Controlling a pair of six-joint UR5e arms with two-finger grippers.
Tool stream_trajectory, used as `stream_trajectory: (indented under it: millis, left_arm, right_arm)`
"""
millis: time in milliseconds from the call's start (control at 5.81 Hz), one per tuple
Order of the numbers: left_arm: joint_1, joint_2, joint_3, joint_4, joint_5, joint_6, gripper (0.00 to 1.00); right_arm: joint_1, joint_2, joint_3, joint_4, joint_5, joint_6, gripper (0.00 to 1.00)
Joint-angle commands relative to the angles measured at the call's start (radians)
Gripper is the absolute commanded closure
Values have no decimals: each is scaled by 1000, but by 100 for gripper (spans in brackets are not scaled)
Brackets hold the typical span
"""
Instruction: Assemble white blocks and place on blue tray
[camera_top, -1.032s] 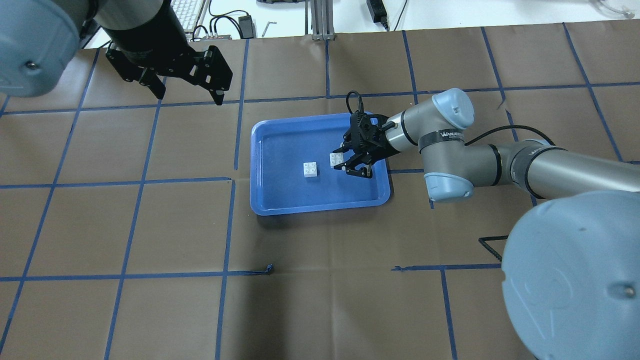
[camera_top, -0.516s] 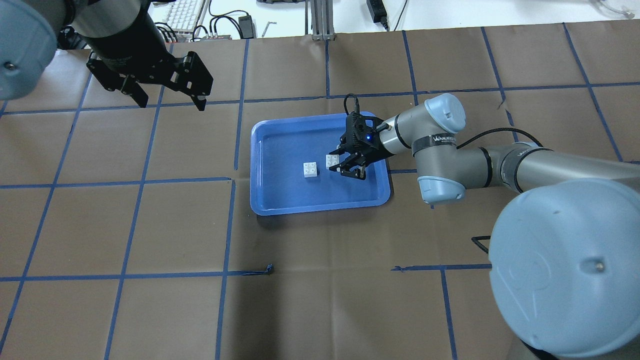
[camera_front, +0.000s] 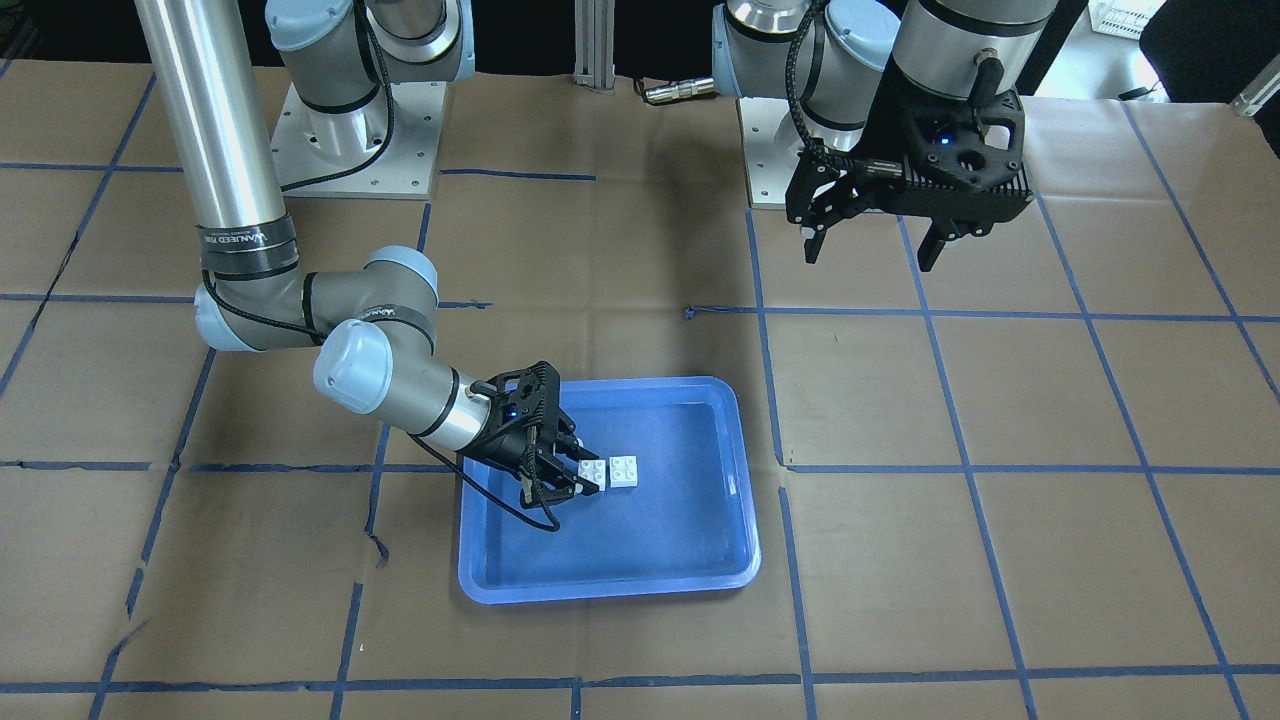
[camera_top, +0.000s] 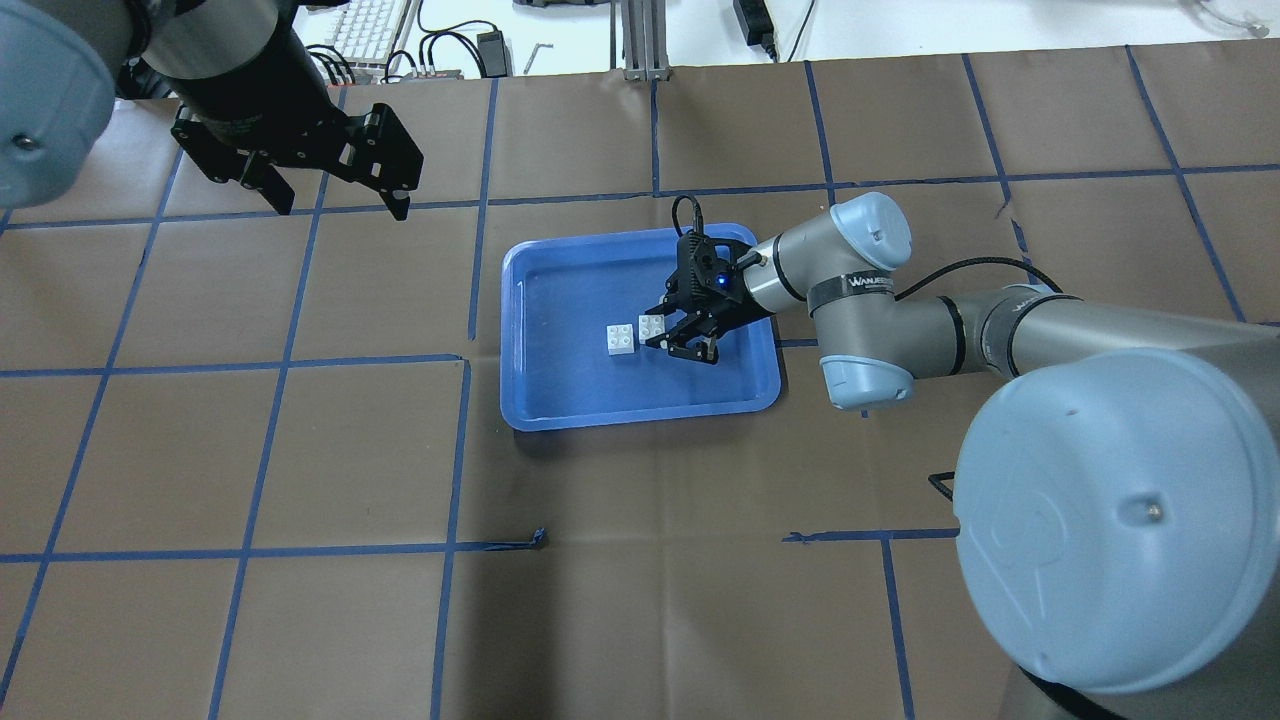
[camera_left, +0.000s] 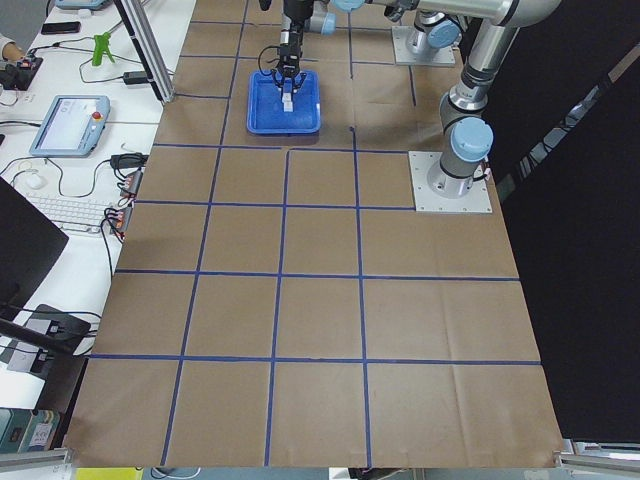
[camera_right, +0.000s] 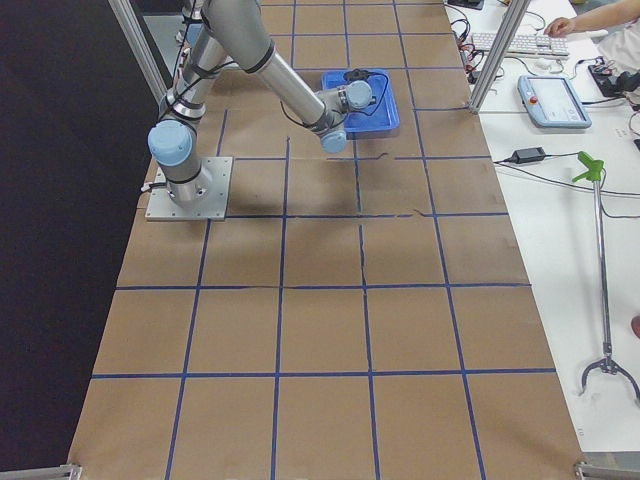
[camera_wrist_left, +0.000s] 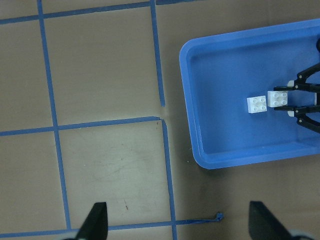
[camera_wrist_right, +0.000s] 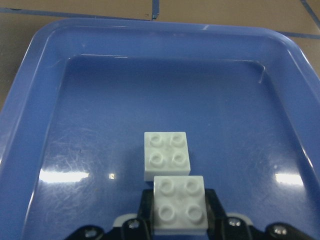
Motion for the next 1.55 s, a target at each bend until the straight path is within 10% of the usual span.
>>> stream_trajectory:
  millis: [0,1376]
  left_arm:
    - [2,-3,-1,19,1,-7,0]
    - [-7,8,-2,29,-18,-4,0]
  right_arm:
    - [4,2,2,0,1,19,73]
    - [7,23,5,-2,11,30,73]
